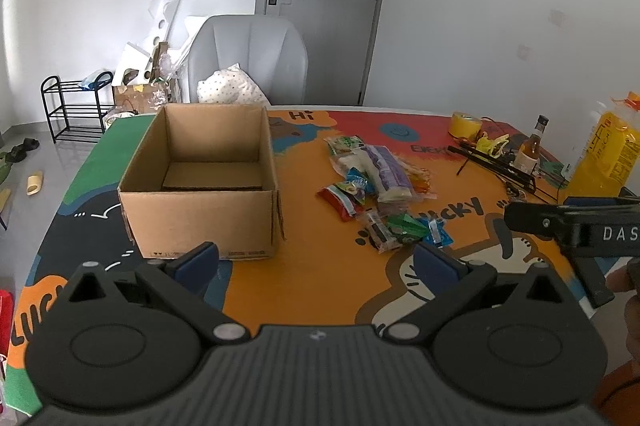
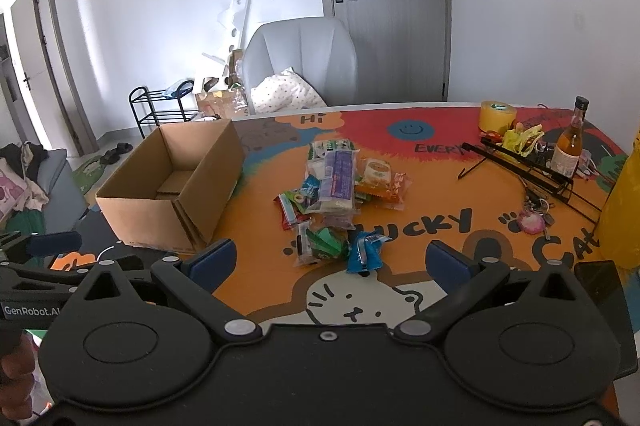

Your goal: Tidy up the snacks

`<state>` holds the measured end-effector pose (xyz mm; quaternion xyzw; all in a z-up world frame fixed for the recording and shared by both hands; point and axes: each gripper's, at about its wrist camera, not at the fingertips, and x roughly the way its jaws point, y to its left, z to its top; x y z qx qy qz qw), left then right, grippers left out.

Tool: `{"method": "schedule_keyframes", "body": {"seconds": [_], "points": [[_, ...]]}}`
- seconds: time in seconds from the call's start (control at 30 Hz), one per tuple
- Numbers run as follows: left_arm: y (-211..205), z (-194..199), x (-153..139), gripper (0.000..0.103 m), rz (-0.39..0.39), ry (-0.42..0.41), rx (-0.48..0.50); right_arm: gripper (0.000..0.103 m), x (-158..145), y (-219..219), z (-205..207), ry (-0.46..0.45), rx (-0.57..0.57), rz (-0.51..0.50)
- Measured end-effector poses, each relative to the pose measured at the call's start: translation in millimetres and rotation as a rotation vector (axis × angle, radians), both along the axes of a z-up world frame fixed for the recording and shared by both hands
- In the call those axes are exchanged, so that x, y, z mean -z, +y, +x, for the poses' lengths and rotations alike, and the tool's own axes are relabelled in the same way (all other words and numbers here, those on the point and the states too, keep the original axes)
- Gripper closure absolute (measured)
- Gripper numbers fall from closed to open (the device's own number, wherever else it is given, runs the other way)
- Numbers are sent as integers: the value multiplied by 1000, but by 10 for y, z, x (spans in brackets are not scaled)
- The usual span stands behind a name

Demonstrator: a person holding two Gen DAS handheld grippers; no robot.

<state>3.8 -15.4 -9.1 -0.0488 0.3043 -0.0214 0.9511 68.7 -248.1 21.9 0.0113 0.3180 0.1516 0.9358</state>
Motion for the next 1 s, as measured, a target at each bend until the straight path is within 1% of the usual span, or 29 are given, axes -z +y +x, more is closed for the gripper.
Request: {"method": "schedule_keyframes", "body": {"seconds": [0.27, 1.0], "points": [[11, -17, -16, 0, -2, -5, 0, 0, -18, 11, -23, -13, 2, -3], [8, -40, -61, 0, -4, -16, 2, 0, -15, 17, -25, -14, -1, -2]]}}
